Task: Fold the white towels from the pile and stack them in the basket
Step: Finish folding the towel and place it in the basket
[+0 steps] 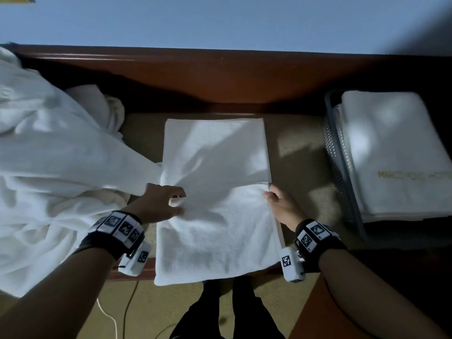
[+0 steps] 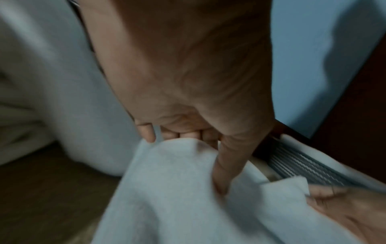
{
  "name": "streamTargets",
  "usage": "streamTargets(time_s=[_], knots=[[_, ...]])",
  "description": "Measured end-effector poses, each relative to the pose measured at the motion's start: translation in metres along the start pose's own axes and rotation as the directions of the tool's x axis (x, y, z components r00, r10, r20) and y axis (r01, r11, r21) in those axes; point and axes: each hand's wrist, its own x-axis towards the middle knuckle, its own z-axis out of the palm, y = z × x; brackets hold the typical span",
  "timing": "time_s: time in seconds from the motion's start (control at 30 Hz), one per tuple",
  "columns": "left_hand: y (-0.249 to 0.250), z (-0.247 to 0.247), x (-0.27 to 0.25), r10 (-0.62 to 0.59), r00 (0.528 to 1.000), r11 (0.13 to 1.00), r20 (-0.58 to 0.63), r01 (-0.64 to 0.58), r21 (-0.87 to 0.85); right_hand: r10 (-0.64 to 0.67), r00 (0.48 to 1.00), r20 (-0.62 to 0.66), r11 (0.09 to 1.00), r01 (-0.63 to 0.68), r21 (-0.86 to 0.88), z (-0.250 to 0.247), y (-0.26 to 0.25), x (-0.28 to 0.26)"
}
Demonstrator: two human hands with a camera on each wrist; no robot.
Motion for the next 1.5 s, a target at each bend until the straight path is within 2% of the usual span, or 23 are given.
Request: streamTargets(time_s=[0.07, 0.13, 0.23, 0.3, 0.4, 0.47, 0.53, 0.63, 0.73, 0.77, 0.87, 1.03, 1.17, 1.23, 1.33, 1.4, 1.5], knots=[[-0.021, 0.002, -0.01, -0.031, 0.992, 0.992, -0.123, 0.015, -0.126, -0.051, 0.995, -0.082, 0.999, 0.051, -0.005, 0.004, -0.003, 0.002], [-0.032, 0.011, -0.011, -0.116, 0.967, 0.972, -0.227, 0.064, -0.224, -0.082, 0.984, -0.161, 0.996, 0.074, -0.055, 0.007, -0.007, 0.002], [-0.034, 0.033, -0.001, -0.224, 0.897, 0.958, -0.381, 0.131, -0.255, -0.084, 0.964, -0.251, 0.987, 0.046, -0.152, 0.013, -0.013, 0.001], [-0.031, 0.044, 0.005, -0.268, 0.843, 0.944, -0.466, 0.132, -0.303, -0.093, 0.956, -0.28, 0.979, 0.037, -0.199, 0.015, -0.015, -0.003], [-0.035, 0.057, 0.005, -0.378, 0.771, 0.888, -0.512, 0.145, -0.436, -0.058, 0.963, -0.264, 0.972, -0.007, -0.237, 0.009, -0.011, -0.011], [-0.038, 0.065, -0.004, -0.493, 0.751, 0.801, -0.439, 0.195, -0.566, 0.014, 0.983, -0.185, 0.962, -0.064, -0.264, 0.004, -0.012, -0.024], [-0.039, 0.079, -0.019, -0.559, 0.775, 0.715, -0.295, 0.269, -0.645, 0.075, 0.995, -0.071, 0.941, -0.094, -0.324, 0.002, -0.008, -0.041], [-0.047, 0.107, -0.044, -0.481, 0.866, 0.694, -0.137, 0.28, -0.664, 0.112, 0.993, 0.025, 0.91, -0.092, -0.405, 0.008, 0.005, -0.067], [-0.056, 0.124, -0.058, -0.398, 0.909, 0.712, -0.125, 0.22, -0.667, 0.117, 0.993, -0.036, 0.945, -0.122, -0.304, 0.015, 0.018, -0.087], [-0.054, 0.124, -0.062, -0.372, 0.922, 0.676, -0.109, 0.189, -0.712, 0.132, 0.989, -0.061, 0.96, -0.143, -0.241, 0.017, 0.022, -0.093], [-0.045, 0.128, -0.071, -0.3, 0.954, 0.456, -0.014, 0.131, -0.88, 0.149, 0.981, -0.126, 0.977, -0.166, -0.134, 0.024, 0.032, -0.107], [-0.05, 0.136, -0.084, -0.323, 0.945, 0.352, 0.051, 0.17, -0.921, 0.104, 0.969, -0.225, 0.992, -0.117, -0.045, 0.036, 0.046, -0.132], [-0.053, 0.149, -0.093, -0.315, 0.949, 0.439, -0.032, 0.116, -0.891, 0.173, 0.968, -0.181, 0.984, -0.177, -0.009, 0.044, 0.068, -0.15], [-0.053, 0.158, -0.097, -0.322, 0.945, 0.489, -0.056, 0.115, -0.865, 0.123, 0.976, -0.179, 0.99, -0.135, -0.052, 0.045, 0.077, -0.155], [-0.054, 0.168, -0.094, -0.352, 0.933, 0.506, -0.082, 0.115, -0.855, 0.055, 0.98, -0.19, 0.995, -0.069, -0.068, 0.041, 0.078, -0.154], [-0.057, 0.171, -0.094, -0.399, 0.908, 0.542, -0.126, 0.123, -0.831, 0.031, 0.979, -0.203, 0.995, -0.05, -0.089, 0.039, 0.076, -0.152], [-0.054, 0.171, -0.098, -0.466, 0.856, 0.575, -0.225, 0.099, -0.812, -0.048, 0.965, -0.257, 0.999, 0.042, -0.026, 0.039, 0.076, -0.157]])
